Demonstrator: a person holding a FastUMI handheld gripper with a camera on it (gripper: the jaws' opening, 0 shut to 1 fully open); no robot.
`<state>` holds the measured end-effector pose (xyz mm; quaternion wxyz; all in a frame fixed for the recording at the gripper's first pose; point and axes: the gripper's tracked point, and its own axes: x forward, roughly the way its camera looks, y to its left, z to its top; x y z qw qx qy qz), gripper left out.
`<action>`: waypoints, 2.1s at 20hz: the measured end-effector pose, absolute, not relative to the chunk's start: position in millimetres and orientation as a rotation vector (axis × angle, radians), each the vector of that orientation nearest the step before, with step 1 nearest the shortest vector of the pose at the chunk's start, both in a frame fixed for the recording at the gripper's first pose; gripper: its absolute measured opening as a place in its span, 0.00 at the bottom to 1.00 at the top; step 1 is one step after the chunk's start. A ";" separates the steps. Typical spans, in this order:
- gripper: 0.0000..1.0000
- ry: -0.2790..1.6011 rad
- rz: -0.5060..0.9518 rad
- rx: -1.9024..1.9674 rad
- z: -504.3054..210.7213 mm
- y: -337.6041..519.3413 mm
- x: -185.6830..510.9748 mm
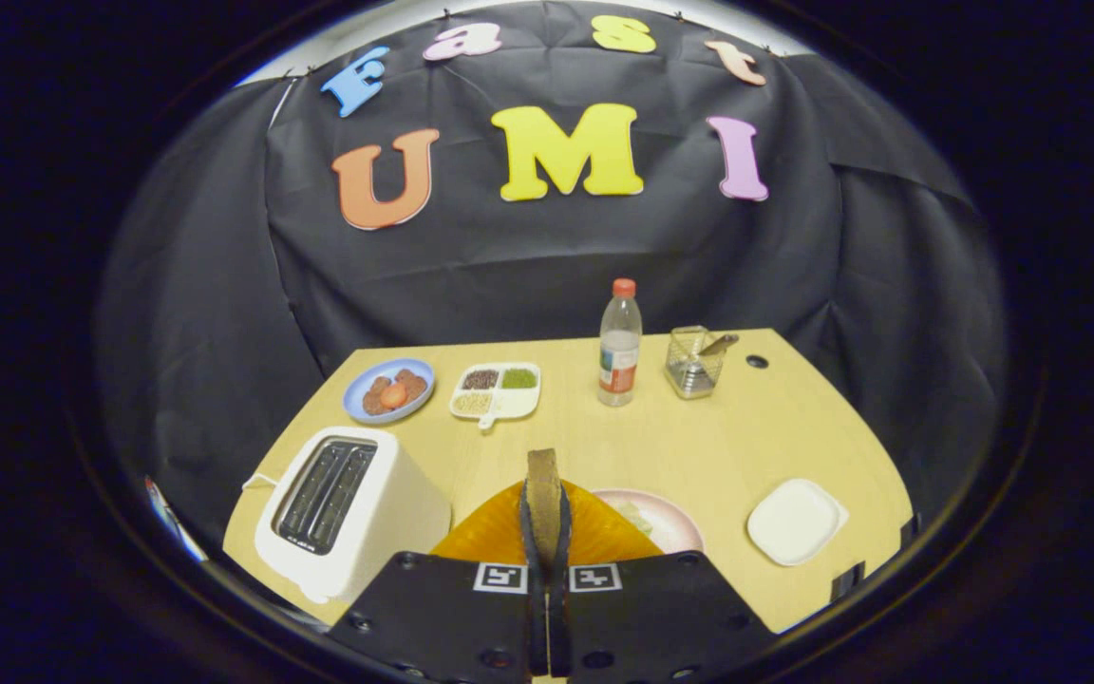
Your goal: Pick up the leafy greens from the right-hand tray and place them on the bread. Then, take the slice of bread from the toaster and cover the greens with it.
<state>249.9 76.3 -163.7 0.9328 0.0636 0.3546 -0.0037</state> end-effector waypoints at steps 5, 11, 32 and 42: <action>0.01 0.784 0.054 0.208 -206.1 70.5 248.3; 0.02 0.803 0.062 0.291 -240.3 32.5 250.4; 0.55 0.744 -0.024 0.091 -291.0 -20.1 236.2; 0.95 0.496 0.010 0.120 -180.9 -18.7 168.6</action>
